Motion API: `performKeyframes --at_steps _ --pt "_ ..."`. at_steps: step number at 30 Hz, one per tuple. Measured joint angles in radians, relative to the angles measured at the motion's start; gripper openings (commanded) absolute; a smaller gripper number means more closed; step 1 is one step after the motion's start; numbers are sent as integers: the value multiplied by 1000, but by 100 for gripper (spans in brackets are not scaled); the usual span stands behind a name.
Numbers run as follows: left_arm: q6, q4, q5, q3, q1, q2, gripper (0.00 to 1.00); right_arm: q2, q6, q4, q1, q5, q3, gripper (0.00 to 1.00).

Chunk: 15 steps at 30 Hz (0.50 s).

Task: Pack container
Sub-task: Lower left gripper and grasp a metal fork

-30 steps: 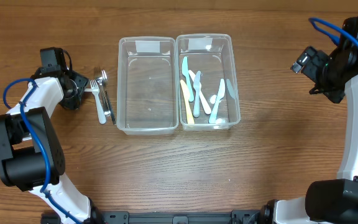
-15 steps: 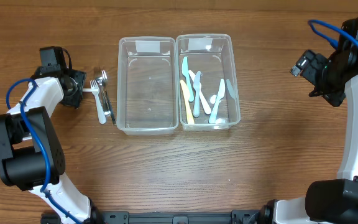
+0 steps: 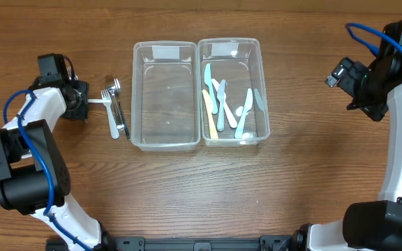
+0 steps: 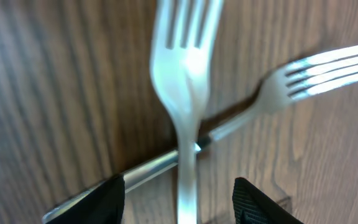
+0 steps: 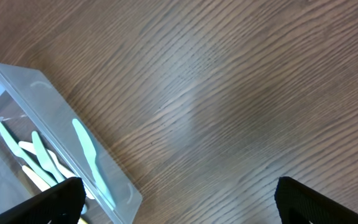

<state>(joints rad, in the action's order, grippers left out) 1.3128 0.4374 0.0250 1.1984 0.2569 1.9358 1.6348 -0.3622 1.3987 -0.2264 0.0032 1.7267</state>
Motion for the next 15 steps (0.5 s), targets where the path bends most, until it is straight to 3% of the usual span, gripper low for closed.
performKeyframes --at_steps 10,15 --pt "43 -16 156 60 73 65 55 0 0 1 0 -34 0 100" --pt "25 -16 171 68 79 76 40 0 0 2 0 -51 0 100"
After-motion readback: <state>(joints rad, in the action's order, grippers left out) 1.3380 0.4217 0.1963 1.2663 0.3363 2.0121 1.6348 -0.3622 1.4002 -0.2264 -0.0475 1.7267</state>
